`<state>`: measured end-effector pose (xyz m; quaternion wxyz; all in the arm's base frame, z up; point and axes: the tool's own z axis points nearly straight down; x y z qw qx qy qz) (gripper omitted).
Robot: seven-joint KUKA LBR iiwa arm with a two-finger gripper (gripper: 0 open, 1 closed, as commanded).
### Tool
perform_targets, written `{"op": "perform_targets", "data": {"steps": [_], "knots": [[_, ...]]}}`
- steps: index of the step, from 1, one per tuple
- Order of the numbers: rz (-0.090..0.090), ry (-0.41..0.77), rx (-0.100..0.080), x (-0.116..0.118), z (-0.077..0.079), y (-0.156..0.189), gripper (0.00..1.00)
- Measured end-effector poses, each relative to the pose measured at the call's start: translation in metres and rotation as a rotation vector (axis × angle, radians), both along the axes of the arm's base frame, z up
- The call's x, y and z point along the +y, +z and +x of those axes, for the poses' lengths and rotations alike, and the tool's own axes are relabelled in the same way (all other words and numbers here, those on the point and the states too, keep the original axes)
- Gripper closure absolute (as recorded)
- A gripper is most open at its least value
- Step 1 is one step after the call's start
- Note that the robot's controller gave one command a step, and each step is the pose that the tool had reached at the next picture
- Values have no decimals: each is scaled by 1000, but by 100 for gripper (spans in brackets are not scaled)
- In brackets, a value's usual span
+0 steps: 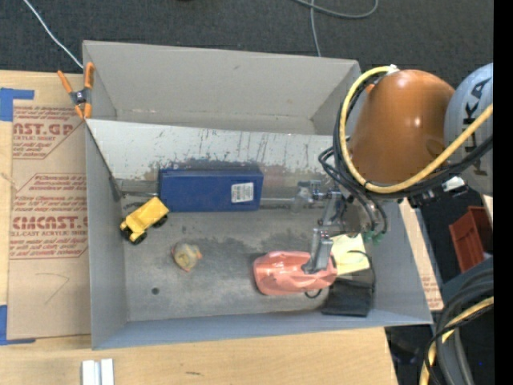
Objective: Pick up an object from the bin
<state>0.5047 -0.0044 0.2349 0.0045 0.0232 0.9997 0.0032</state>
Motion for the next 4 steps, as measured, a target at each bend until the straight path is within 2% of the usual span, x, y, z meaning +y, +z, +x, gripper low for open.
{"op": "perform_targets", "data": {"steps": [1, 2, 3, 4], "knots": [[0, 0, 0, 0, 0, 0, 0], [-1, 83, -5, -22, -12, -67, 0], [0, 183, 3, -10, -10, -147, 0], [-4, 430, -9, -15, 1, -165, 100]]}}
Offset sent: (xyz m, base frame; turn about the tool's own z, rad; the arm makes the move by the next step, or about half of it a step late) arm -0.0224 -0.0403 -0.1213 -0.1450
